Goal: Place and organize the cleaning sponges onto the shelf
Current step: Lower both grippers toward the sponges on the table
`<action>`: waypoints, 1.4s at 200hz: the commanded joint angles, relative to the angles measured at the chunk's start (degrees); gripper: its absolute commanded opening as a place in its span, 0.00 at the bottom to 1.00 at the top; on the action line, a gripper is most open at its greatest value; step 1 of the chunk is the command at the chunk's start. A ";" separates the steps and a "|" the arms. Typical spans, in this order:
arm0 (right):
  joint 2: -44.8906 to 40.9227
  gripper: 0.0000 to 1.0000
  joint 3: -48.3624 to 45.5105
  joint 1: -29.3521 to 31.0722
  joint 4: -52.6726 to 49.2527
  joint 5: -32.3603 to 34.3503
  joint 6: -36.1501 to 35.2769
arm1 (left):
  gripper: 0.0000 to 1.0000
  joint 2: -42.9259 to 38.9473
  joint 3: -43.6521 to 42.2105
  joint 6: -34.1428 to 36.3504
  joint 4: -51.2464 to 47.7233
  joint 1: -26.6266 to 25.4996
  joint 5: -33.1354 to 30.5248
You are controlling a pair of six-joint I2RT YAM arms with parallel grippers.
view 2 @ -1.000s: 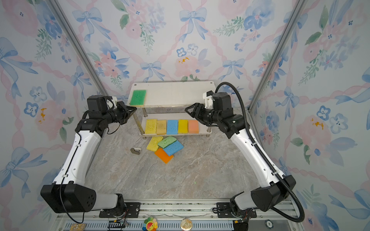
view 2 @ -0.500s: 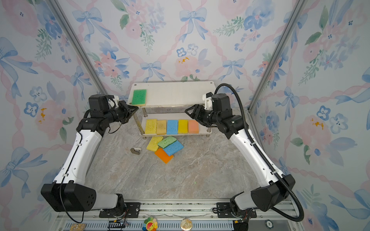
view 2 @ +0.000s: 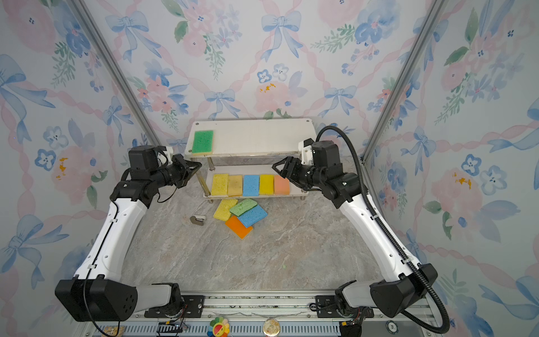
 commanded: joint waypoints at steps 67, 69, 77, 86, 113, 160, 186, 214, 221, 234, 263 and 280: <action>-5.11 0.73 -31.06 10.21 13.35 2.83 15.11 | 0.56 -16.09 -27.06 5.74 0.10 -5.94 -0.61; -4.75 0.73 -31.65 10.29 14.47 2.62 15.69 | 0.57 -16.18 -27.33 5.97 0.15 -5.94 -0.69; -3.26 0.73 -33.82 10.65 18.93 2.30 17.59 | 0.62 -16.41 -28.45 6.86 0.33 -6.02 -0.66; -1.18 0.73 -35.66 10.97 23.73 2.03 19.24 | 0.67 -16.34 -29.52 7.54 0.68 -6.11 -0.24; 7.29 0.74 -35.52 12.38 32.60 1.44 20.90 | 0.72 -16.27 -30.60 7.69 1.51 -6.90 -0.09; 17.57 0.75 -38.53 13.67 49.10 2.79 29.47 | 0.74 -16.16 -29.32 7.63 1.51 -7.00 -0.24; 21.82 0.75 -39.82 14.33 53.13 4.27 32.19 | 0.74 -16.00 -28.86 7.42 1.49 -6.95 -0.14; 24.45 0.74 -40.57 15.02 55.01 5.74 34.09 | 0.75 -15.66 -28.42 7.26 1.47 -7.03 -0.11; 24.89 0.73 -40.98 15.17 55.76 6.37 34.71 | 0.75 -15.47 -28.29 7.18 1.51 -7.07 -0.09; 25.90 0.73 -41.62 15.24 57.01 7.14 35.26 | 0.75 -15.21 -28.03 7.16 1.47 -7.20 -0.19; 29.83 0.69 -42.33 15.39 61.97 7.67 37.89 | 0.75 -14.53 -27.55 7.24 1.45 -7.68 -0.41; 32.07 0.67 -42.68 15.80 65.39 8.32 40.04 | 0.75 -14.35 -27.37 7.25 1.52 -7.77 -0.42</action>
